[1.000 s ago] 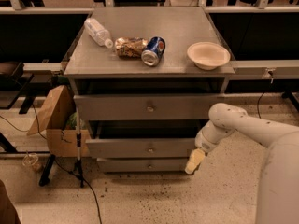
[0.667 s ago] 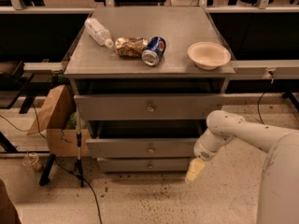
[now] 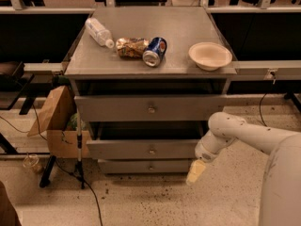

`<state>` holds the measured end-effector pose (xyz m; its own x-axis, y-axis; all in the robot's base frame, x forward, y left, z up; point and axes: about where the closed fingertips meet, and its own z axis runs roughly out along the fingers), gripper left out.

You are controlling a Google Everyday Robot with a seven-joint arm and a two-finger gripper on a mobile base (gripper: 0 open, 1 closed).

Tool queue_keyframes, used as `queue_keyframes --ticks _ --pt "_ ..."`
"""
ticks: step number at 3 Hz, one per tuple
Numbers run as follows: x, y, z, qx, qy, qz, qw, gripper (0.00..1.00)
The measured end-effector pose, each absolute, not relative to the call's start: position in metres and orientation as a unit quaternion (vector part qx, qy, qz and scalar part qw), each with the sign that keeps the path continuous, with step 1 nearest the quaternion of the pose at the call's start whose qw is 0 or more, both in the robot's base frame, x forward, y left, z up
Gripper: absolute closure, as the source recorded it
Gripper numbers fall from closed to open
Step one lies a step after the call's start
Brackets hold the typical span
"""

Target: Open middle drawer

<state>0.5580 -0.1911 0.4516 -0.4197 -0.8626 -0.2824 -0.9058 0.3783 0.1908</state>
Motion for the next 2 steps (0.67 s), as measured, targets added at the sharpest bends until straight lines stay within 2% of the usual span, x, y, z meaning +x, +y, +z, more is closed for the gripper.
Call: queue_keyframes --ticks 2 --pt "0.5648 -0.1988 0.4521 -0.530 0.828 0.136 0.119 0.00"
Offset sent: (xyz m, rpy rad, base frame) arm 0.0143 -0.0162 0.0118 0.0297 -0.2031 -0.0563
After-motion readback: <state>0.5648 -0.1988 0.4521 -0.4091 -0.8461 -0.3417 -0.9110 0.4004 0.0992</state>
